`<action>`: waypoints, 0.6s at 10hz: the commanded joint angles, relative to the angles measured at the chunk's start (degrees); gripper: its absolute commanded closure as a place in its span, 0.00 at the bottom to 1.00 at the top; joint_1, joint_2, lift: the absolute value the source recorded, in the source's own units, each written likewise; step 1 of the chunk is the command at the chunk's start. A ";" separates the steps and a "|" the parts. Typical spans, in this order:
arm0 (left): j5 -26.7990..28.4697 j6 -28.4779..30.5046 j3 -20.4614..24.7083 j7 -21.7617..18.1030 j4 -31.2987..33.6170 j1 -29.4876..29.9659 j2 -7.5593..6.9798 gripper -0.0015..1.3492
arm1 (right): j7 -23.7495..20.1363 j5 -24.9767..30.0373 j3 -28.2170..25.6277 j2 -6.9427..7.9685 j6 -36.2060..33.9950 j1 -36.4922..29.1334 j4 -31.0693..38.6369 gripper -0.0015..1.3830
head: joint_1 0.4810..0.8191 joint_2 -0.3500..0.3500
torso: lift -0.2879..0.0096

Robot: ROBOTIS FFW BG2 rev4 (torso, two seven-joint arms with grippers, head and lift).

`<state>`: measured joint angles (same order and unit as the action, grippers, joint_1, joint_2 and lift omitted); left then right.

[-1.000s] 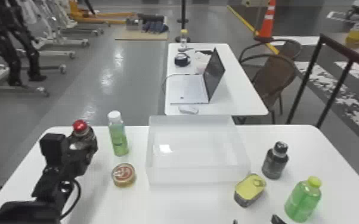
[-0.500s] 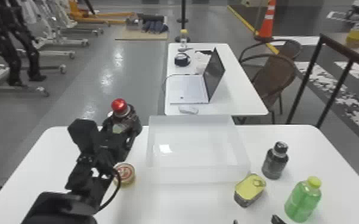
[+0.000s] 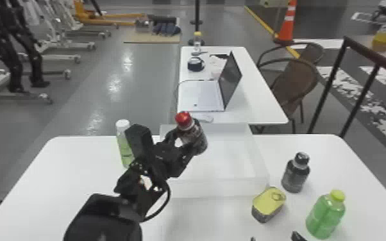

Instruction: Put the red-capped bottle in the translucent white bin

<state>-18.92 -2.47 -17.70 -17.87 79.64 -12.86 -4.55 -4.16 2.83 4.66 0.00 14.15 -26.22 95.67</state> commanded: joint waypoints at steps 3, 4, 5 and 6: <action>0.11 -5.70 -0.40 -8.58 -21.99 -10.26 2.88 0.61 | -0.06 -0.11 0.00 0.05 0.00 0.20 -0.22 0.15 | 0.20 0.50 | 0.63; 1.95 -5.96 1.36 -8.58 -22.95 -10.70 2.88 0.61 | -0.06 -0.11 0.00 0.05 0.00 0.20 -0.22 0.15 | 0.20 0.50 | 0.63; 3.18 -5.96 2.94 -8.50 -23.30 -10.79 2.88 0.59 | -0.06 -0.11 0.00 0.05 0.00 0.20 -0.22 0.15 | 0.20 0.50 | 0.63; 3.89 -6.49 3.55 -7.79 -23.30 -10.43 2.52 0.42 | 0.03 -0.20 0.00 0.05 0.00 0.20 -0.22 0.15 | 0.20 0.50 | 0.63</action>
<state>-15.45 -8.78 -14.56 -25.70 56.41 -23.49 -1.86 -4.17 2.70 4.66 0.00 14.15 -26.02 95.43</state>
